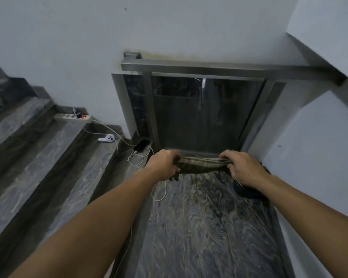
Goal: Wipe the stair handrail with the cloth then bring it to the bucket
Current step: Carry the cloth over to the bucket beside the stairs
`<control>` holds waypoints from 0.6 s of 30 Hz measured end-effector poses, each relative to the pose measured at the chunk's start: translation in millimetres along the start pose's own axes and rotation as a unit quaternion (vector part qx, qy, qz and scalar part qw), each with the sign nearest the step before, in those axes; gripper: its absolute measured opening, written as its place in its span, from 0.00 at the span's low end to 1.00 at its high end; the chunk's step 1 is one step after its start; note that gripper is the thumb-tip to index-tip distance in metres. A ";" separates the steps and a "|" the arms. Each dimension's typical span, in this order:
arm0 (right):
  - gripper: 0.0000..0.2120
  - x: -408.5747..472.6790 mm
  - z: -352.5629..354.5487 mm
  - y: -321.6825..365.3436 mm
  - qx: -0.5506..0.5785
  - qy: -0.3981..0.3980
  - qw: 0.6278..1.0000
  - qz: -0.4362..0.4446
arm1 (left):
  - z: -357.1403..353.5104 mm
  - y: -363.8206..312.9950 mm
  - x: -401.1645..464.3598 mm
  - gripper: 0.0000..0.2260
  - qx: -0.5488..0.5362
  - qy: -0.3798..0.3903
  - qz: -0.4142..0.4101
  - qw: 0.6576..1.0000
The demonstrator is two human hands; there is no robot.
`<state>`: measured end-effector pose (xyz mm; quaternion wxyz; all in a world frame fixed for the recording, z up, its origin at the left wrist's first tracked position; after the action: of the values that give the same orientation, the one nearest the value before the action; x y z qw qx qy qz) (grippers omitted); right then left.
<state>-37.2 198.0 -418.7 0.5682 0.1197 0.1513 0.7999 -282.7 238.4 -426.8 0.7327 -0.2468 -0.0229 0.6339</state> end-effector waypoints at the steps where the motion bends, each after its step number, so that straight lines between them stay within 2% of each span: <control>1: 0.12 5.9 3.4 -5.7 0.001 -0.002 1.000 -0.009 | 3.7 -4.0 11.6 0.15 0.000 0.009 -0.004 1.000; 9: 0.13 53.2 10.5 -63.0 0.008 -0.023 0.994 -0.110 | 12.8 -39.0 129.9 0.14 0.022 0.077 -0.080 0.994; 18: 0.16 71.7 1.6 -150.2 -0.007 -0.042 0.973 -0.227 | -28.7 -100.6 234.5 0.15 0.040 0.132 -0.148 0.979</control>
<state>71.2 312.3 -472.6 0.7417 0.1118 0.1449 0.6452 -134.7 441.8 -478.1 0.8245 -0.2926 0.0632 0.4802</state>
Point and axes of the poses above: each hand's wrist, its own x-axis towards the middle knuckle, its own z-axis out of the back of the hand, y = z × x, the point moved 3 cm from there along x, towards the middle knuckle, and after that the axes turned 9 degrees about z, right-handed, at the moved point
